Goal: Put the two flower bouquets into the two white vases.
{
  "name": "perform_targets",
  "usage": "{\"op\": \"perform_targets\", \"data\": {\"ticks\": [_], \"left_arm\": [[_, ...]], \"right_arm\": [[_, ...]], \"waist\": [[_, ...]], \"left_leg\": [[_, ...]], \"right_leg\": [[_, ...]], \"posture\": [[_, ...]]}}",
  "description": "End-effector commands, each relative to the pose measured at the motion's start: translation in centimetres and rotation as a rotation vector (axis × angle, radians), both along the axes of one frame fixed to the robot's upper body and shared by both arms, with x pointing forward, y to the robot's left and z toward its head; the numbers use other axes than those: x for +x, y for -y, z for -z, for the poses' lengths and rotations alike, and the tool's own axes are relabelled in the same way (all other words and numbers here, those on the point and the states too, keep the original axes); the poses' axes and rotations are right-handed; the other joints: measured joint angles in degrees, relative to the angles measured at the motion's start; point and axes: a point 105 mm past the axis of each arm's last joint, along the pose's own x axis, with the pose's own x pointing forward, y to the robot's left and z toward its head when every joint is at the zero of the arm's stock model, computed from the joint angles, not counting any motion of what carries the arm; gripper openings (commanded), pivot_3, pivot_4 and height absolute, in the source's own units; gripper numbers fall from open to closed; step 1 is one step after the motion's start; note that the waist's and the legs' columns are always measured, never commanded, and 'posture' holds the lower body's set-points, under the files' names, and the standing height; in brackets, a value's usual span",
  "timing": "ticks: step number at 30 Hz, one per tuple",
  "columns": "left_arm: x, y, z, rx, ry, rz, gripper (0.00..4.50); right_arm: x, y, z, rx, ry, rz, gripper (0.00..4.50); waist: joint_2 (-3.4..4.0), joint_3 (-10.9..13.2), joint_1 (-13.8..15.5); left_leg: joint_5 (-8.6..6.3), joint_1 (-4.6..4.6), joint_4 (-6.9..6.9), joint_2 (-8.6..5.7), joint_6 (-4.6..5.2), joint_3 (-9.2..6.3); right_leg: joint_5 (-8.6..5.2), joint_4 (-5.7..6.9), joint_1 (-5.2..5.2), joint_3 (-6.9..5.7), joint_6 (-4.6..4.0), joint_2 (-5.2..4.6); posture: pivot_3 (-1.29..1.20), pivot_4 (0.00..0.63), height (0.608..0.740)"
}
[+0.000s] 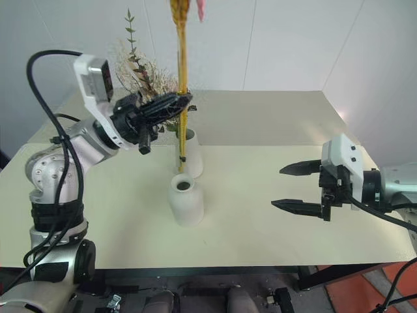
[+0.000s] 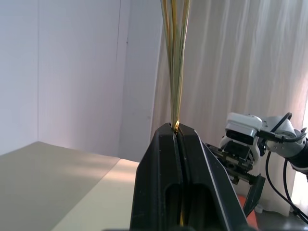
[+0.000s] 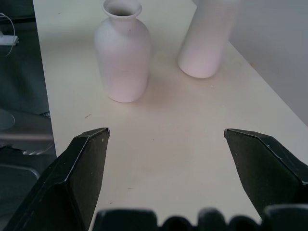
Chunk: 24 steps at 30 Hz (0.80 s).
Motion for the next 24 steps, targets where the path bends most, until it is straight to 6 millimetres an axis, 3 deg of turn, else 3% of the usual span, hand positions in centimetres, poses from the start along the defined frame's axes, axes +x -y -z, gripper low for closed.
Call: {"op": "perform_targets", "data": {"ticks": [1,20,24], "left_arm": [[-0.2,0.1,0.1,0.009,0.028,0.004,0.03],[0.6,0.7,5.0,0.101,-0.086,-0.015,0.03],[0.2,-1.1,6.9,0.214,-0.105,-0.039,0.87]], "right_arm": [[-0.6,0.0,-1.6,0.009,0.056,0.004,4.5],[-0.9,0.0,-1.7,0.017,0.047,0.03,4.5],[-0.8,-0.1,-1.5,0.02,0.044,0.027,4.5]], "waist": [[0.0,0.0,0.03],[0.0,0.0,0.08],[0.0,0.0,-0.23]], "left_leg": [[0.0,0.0,0.0,0.0,0.0,-0.01],[0.0,-0.03,0.0,-0.02,0.0,-0.04],[0.0,-0.02,-0.02,-0.02,0.0,-0.04]], "right_leg": [[0.0,0.0,0.0,-0.01,0.0,0.0],[-0.11,-0.11,0.02,0.0,-0.17,0.0],[-0.15,-0.12,0.01,0.01,-0.25,0.0]], "posture": [[0.0,0.15,0.74],[0.0,0.15,0.74],[0.0,0.15,0.74]]}}
